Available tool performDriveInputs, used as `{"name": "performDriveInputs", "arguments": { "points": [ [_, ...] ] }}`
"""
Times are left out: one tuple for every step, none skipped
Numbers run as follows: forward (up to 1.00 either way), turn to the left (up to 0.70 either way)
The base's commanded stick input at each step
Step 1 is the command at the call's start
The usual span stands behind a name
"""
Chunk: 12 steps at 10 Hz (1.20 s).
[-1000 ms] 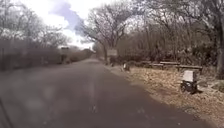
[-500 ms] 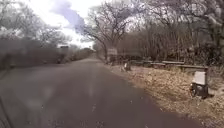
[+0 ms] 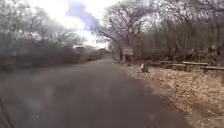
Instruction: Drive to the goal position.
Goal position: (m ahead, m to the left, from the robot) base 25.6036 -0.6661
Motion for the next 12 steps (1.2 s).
{"name": "performDriveInputs", "arguments": {
  "points": [
    [0.70,0.02],
    [0.70,0.04],
    [0.70,0.33],
    [0.70,0.26],
    [0.70,0.19],
    [0.70,0.00],
    [0.70,0.00],
    [0.70,0.00],
    [0.70,0.00],
    [0.70,0.00],
    [0.70,0.01],
    [0.70,0.02]
  ]
}}
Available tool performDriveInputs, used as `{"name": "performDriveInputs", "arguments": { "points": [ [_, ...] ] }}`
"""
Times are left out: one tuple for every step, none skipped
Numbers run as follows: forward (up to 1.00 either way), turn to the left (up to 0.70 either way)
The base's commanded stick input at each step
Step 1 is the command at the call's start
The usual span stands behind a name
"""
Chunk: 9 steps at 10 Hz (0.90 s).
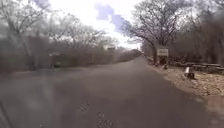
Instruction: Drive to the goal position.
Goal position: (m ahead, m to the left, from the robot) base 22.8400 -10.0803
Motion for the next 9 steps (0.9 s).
{"name": "performDriveInputs", "arguments": {
  "points": [
    [0.70,0.02],
    [0.70,0.02],
    [0.70,0.02],
    [0.70,0.00],
    [0.70,0.00],
    [0.70,0.00],
    [0.70,0.00],
    [0.70,0.00],
    [0.70,0.01]
  ]
}}
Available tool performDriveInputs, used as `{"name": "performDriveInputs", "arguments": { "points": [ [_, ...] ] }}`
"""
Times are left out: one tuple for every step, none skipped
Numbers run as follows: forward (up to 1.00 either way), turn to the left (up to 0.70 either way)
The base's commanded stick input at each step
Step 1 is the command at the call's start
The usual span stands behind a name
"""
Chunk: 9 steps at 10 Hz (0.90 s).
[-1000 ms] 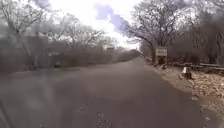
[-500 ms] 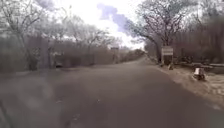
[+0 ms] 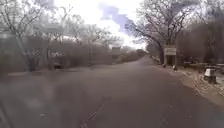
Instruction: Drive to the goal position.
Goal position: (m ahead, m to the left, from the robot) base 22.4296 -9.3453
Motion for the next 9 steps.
{"name": "performDriveInputs", "arguments": {
  "points": [
    [0.70,0.02],
    [0.70,0.01],
    [0.70,0.01],
    [0.70,0.02],
    [0.70,0.02],
    [0.70,0.02],
    [0.70,0.02],
    [0.70,0.02],
    [0.70,0.02]
  ]
}}
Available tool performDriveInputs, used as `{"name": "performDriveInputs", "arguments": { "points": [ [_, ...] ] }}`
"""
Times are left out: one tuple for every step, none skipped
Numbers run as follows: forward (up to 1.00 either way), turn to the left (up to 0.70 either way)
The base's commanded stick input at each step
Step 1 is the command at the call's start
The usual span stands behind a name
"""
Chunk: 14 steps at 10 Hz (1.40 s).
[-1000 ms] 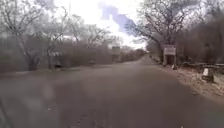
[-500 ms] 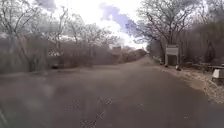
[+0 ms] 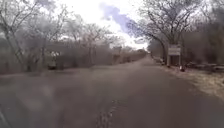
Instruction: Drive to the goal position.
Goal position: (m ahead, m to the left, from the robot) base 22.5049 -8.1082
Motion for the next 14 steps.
{"name": "performDriveInputs", "arguments": {
  "points": [
    [0.70,0.02],
    [0.70,0.02],
    [0.70,0.02],
    [0.70,0.02],
    [0.70,0.01],
    [0.70,0.01],
    [0.70,-0.02],
    [0.70,-0.10],
    [0.70,-0.17],
    [0.70,-0.25],
    [0.70,-0.12],
    [0.70,0.00],
    [0.70,0.00],
    [0.70,0.00]
  ]
}}
